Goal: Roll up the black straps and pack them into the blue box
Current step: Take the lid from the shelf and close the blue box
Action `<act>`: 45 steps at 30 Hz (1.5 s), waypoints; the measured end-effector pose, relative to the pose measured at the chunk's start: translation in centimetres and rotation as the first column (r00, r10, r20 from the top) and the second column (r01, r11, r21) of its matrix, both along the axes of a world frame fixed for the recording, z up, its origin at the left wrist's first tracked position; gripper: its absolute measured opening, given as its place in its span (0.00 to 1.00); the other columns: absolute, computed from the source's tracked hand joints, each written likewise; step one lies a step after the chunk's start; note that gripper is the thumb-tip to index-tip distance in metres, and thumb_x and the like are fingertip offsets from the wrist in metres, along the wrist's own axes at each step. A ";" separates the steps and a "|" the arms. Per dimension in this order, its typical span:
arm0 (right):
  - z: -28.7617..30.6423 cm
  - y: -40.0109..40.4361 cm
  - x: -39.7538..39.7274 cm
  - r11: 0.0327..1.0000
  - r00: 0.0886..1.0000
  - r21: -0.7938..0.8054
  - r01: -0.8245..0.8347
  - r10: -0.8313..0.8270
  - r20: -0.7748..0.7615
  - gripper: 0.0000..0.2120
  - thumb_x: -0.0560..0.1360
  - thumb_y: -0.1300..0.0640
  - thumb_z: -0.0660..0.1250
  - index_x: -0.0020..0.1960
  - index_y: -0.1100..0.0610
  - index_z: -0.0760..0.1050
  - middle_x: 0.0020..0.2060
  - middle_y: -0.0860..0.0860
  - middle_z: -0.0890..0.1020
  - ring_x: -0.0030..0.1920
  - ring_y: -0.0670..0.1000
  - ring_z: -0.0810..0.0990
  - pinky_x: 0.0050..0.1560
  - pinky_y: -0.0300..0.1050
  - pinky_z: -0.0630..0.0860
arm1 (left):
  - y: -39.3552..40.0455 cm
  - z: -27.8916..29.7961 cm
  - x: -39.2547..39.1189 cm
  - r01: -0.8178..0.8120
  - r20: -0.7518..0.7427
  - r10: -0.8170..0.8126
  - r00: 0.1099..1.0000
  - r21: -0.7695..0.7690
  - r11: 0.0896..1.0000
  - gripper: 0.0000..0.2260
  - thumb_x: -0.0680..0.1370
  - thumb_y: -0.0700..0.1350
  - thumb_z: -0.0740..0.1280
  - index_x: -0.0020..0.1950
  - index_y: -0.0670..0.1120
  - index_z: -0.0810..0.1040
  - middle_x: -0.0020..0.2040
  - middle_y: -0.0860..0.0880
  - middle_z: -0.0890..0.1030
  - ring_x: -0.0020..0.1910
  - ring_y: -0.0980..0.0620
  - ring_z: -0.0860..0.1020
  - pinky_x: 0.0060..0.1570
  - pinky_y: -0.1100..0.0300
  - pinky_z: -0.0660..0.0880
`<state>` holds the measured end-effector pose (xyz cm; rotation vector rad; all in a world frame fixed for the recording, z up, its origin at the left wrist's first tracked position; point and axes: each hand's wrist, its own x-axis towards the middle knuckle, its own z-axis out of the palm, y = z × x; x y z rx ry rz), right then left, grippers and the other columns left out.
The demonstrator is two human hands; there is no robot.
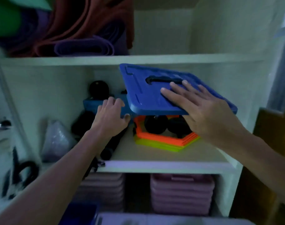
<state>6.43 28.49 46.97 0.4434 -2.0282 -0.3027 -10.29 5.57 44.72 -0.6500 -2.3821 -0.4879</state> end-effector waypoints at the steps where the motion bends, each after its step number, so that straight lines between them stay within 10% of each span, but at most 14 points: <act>1: -1.8 -1.6 0.1 1.000 1.000 -0.009 -0.013 0.013 0.025 0.28 0.76 0.65 0.60 0.75 0.52 0.61 0.70 0.58 0.73 0.68 0.66 0.72 0.60 0.69 0.74 | -2.0 -1.1 0.1 -0.015 0.041 0.015 0.999 0.007 1.000 0.19 0.76 0.50 0.66 0.65 0.46 0.71 0.60 0.43 0.72 0.60 0.41 0.70 0.61 0.45 0.69; 10: -21.2 -16.5 -1.5 1.000 0.923 -0.010 -0.017 0.020 0.383 0.47 0.68 0.70 0.64 0.80 0.48 0.49 0.75 0.54 0.66 0.72 0.63 0.68 0.65 0.62 0.66 | -20.3 -15.0 0.9 -0.112 0.400 0.012 0.917 0.227 0.968 0.10 0.79 0.42 0.60 0.57 0.45 0.77 0.49 0.45 0.82 0.46 0.45 0.79 0.45 0.54 0.75; 16: -32.7 -26.1 -3.2 1.000 0.836 0.018 0.012 -0.020 0.548 0.35 0.73 0.69 0.61 0.77 0.49 0.59 0.72 0.54 0.72 0.69 0.63 0.73 0.64 0.65 0.70 | -28.1 -24.0 1.6 -0.414 0.773 -0.400 0.492 0.612 0.674 0.17 0.84 0.50 0.58 0.51 0.38 0.80 0.35 0.42 0.82 0.29 0.43 0.77 0.29 0.56 0.74; 20: -37.9 -31.0 -3.9 0.998 0.750 0.013 0.068 -0.060 0.659 0.28 0.77 0.64 0.53 0.75 0.48 0.64 0.69 0.53 0.75 0.66 0.63 0.76 0.59 0.65 0.75 | -30.3 -28.9 2.6 -0.459 0.864 -0.383 0.327 0.500 0.735 0.08 0.81 0.43 0.66 0.49 0.39 0.79 0.38 0.42 0.83 0.34 0.47 0.82 0.33 0.55 0.81; 26: -41.2 -33.2 -7.5 0.999 0.461 -0.049 -0.024 0.054 0.886 0.37 0.73 0.51 0.70 0.77 0.43 0.57 0.76 0.51 0.65 0.76 0.56 0.62 0.71 0.63 0.51 | -33.0 -34.5 0.0 -0.663 0.910 -0.250 0.332 0.413 0.624 0.09 0.77 0.33 0.64 0.43 0.43 0.81 0.40 0.44 0.83 0.38 0.46 0.82 0.41 0.54 0.79; 29: -41.8 -32.6 -8.5 0.922 0.355 -0.329 0.203 0.244 0.902 0.36 0.77 0.34 0.58 0.79 0.41 0.47 0.80 0.45 0.49 0.79 0.46 0.44 0.78 0.55 0.41 | -34.4 -35.8 -2.0 -0.684 0.917 -0.078 0.390 0.346 0.642 0.11 0.74 0.34 0.60 0.36 0.47 0.76 0.40 0.41 0.82 0.40 0.40 0.80 0.41 0.49 0.79; 35: -45.0 -32.9 -12.0 0.453 0.329 -0.453 0.768 0.328 0.886 0.23 0.81 0.51 0.58 0.73 0.60 0.64 0.66 0.59 0.72 0.64 0.57 0.70 0.64 0.51 0.70 | -35.5 -38.1 -6.8 -0.644 0.907 0.020 0.421 0.283 0.711 0.10 0.77 0.33 0.58 0.45 0.46 0.76 0.42 0.45 0.79 0.44 0.42 0.76 0.43 0.57 0.70; 39: -46.0 -33.9 -13.6 0.416 0.350 -0.484 0.769 0.360 0.865 0.10 0.79 0.60 0.61 0.58 0.61 0.76 0.49 0.56 0.78 0.45 0.52 0.76 0.43 0.40 0.70 | -35.5 -39.9 -9.0 -0.605 0.902 0.019 0.431 0.273 0.748 0.11 0.78 0.34 0.57 0.54 0.42 0.77 0.43 0.44 0.80 0.43 0.41 0.77 0.42 0.55 0.71; 45: -47.0 -34.5 -14.2 0.405 0.376 -0.493 0.770 0.337 0.863 0.12 0.77 0.59 0.66 0.60 0.60 0.74 0.49 0.55 0.78 0.43 0.49 0.78 0.41 0.37 0.71 | -34.8 -41.2 -10.2 -0.560 0.852 0.146 0.503 0.192 0.806 0.13 0.78 0.35 0.59 0.61 0.40 0.75 0.50 0.39 0.79 0.49 0.39 0.76 0.50 0.50 0.72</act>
